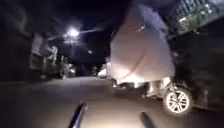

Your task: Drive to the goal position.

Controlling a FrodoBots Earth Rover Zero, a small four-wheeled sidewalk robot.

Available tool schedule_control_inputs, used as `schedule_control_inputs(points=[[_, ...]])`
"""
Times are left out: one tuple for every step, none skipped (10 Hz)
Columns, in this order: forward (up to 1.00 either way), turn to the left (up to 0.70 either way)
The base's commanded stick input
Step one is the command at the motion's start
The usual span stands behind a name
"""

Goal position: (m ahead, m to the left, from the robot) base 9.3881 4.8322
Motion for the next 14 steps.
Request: schedule_control_inputs(points=[[1.00,0.02],[1.00,0.02],[1.00,0.02],[1.00,0.02],[1.00,0.02],[1.00,0.02],[1.00,0.02],[1.00,0.02],[1.00,0.02],[1.00,0.02],[1.00,0.02],[1.00,0.02],[1.00,0.02],[1.00,0.02]])
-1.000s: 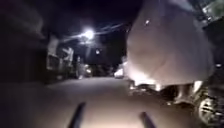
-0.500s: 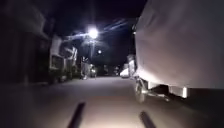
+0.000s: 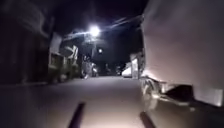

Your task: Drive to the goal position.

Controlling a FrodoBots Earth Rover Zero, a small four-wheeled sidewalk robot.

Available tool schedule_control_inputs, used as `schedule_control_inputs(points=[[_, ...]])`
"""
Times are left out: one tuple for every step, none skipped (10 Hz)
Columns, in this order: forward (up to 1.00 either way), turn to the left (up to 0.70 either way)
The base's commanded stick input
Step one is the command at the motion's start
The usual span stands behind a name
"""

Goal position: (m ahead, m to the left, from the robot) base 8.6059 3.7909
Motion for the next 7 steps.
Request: schedule_control_inputs(points=[[1.00,0.02],[1.00,0.02],[1.00,0.02],[1.00,0.02],[1.00,0.02],[1.00,0.02],[1.00,0.02]])
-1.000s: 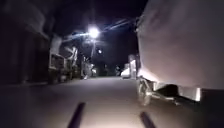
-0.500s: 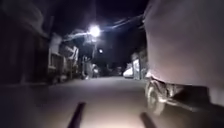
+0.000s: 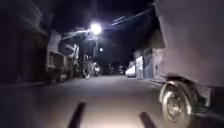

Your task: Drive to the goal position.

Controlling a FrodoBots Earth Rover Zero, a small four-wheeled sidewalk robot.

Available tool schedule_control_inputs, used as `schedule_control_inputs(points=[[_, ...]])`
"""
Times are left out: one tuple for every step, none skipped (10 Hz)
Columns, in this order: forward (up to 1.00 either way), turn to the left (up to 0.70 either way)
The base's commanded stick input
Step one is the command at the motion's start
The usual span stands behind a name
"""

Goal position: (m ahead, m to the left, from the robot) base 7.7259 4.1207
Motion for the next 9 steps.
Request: schedule_control_inputs(points=[[1.00,0.02],[1.00,0.02],[1.00,0.02],[1.00,0.02],[1.00,0.02],[1.00,0.02],[1.00,0.02],[1.00,0.02],[1.00,0.02]])
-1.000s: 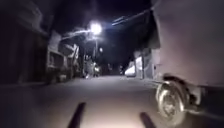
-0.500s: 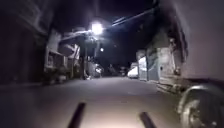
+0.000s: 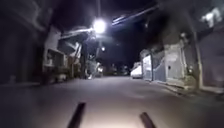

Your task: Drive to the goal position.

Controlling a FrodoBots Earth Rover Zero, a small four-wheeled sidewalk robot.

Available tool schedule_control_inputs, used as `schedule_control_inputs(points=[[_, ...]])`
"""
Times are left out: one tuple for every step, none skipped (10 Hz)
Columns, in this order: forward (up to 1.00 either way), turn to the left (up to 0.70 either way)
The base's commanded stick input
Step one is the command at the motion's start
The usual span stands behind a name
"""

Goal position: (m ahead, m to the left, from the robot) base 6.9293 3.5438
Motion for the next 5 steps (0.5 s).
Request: schedule_control_inputs(points=[[1.00,0.01],[1.00,-0.32],[1.00,-0.38],[1.00,-0.20],[1.00,0.01]])
